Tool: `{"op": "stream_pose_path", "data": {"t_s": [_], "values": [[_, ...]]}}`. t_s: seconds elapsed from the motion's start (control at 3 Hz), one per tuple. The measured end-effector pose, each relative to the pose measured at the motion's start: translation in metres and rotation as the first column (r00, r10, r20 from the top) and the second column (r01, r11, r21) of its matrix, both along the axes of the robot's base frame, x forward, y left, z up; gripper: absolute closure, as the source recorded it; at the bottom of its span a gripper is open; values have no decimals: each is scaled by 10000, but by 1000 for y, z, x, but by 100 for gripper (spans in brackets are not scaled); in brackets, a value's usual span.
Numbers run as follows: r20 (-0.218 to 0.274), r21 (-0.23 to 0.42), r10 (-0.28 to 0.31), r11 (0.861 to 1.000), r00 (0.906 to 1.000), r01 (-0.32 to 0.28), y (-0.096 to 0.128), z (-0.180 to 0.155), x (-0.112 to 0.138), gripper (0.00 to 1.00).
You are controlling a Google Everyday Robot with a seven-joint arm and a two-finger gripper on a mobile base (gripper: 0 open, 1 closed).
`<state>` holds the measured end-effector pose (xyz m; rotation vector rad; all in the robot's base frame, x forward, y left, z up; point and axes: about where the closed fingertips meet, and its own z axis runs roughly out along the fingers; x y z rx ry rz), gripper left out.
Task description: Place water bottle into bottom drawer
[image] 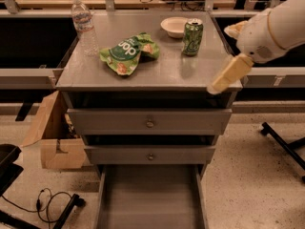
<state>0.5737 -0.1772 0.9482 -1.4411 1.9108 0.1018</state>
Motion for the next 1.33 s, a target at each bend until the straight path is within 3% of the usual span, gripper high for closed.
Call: {"op": "stream_pose_path", "data": {"t_s": [0.33, 0.67, 1.0, 1.33], "values": [[1009, 2278, 167, 9729, 9948, -394, 37, -4, 47, 0], [1997, 4319, 29, 8974, 9799, -907, 78, 1, 81, 0], [2614, 5707, -203, 8095, 9650, -1376, 122, 23, 104, 0], [2614, 5707, -202, 8095, 9650, -1376, 122, 23, 104, 0]]}}
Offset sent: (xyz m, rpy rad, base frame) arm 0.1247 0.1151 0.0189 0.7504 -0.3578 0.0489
